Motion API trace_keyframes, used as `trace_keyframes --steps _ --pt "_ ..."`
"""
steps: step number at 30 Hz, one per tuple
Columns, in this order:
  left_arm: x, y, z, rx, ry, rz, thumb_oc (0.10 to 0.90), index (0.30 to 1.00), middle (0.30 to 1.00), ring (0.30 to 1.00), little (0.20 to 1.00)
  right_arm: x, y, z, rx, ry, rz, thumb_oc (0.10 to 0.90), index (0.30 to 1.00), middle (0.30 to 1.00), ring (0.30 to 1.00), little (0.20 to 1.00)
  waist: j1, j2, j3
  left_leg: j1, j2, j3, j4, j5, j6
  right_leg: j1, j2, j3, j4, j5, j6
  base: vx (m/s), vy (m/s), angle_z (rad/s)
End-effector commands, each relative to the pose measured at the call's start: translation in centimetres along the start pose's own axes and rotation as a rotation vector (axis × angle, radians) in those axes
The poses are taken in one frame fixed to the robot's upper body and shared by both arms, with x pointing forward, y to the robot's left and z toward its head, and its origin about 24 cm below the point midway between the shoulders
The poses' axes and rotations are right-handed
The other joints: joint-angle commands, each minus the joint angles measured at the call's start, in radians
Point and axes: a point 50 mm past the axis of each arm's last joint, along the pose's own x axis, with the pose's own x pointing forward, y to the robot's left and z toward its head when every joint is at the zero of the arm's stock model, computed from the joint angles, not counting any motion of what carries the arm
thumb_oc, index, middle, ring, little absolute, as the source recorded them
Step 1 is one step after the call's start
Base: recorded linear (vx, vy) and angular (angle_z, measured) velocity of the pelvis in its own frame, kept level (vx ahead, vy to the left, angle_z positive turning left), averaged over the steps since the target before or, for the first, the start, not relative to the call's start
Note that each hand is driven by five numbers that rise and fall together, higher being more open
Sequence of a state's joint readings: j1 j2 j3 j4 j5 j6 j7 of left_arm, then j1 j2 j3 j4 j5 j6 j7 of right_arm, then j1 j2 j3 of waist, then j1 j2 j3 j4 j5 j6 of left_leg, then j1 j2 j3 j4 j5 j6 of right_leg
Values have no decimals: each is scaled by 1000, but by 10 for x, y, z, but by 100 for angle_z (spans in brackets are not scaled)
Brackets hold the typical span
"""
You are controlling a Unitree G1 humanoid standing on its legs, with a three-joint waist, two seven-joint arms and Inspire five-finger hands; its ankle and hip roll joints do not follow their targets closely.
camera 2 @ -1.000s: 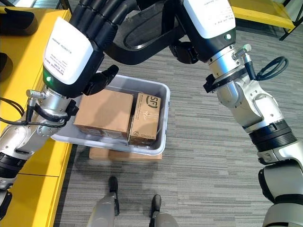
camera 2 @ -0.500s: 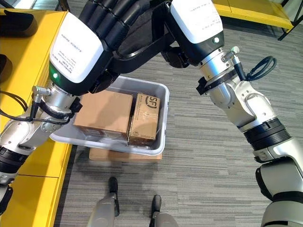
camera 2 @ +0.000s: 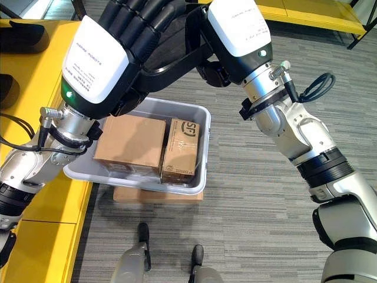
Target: Move parts from the plastic box to the shelf.
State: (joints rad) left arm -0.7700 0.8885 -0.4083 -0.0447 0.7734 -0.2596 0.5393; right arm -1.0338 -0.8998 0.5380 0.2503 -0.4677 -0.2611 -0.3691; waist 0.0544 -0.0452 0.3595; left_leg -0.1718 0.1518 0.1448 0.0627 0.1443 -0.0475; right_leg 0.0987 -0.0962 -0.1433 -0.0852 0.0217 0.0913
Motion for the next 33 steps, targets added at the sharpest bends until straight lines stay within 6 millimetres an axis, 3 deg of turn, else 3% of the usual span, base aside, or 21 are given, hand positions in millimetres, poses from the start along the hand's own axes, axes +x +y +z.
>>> trace_keyframes --steps 1,5,6,7,33 --pt "-18 -22 3 -46 77 -35 900 1000 1000 1000 1000 9 7 7 134 30 -97 400 300 300 300 300 -6 -18 -282 -94 125 -86 16 57 -132 159 -35 -44 -2 -150 35 0 0 0" --pt "-21 -25 3 -49 85 -51 900 1000 1000 1000 1000 7 12 9 155 33 -91 400 300 300 300 300 -6 -18 -279 -97 125 -87 18 57 -131 159 -35 -44 -2 -150 34 0 0 0" --pt "-21 -26 3 -48 81 -63 524 473 473 473 473 7 13 9 156 34 -86 400 300 300 300 300 -6 -18 -280 -98 126 -87 20 57 -131 158 -35 -44 -2 -150 34 0 0 0" --pt "-21 -26 3 -48 80 -63 400 300 300 300 300 7 13 9 156 34 -86 400 300 300 300 300 -5 -19 -280 -98 126 -87 21 57 -131 158 -35 -44 -2 -150 34 0 0 0" --pt "-33 -32 1 -96 156 -92 400 300 300 300 300 0 17 8 183 63 -89 400 300 300 300 300 -13 -16 -282 -87 125 -81 23 54 -128 164 -39 -36 -2 -148 31 0 0 0"
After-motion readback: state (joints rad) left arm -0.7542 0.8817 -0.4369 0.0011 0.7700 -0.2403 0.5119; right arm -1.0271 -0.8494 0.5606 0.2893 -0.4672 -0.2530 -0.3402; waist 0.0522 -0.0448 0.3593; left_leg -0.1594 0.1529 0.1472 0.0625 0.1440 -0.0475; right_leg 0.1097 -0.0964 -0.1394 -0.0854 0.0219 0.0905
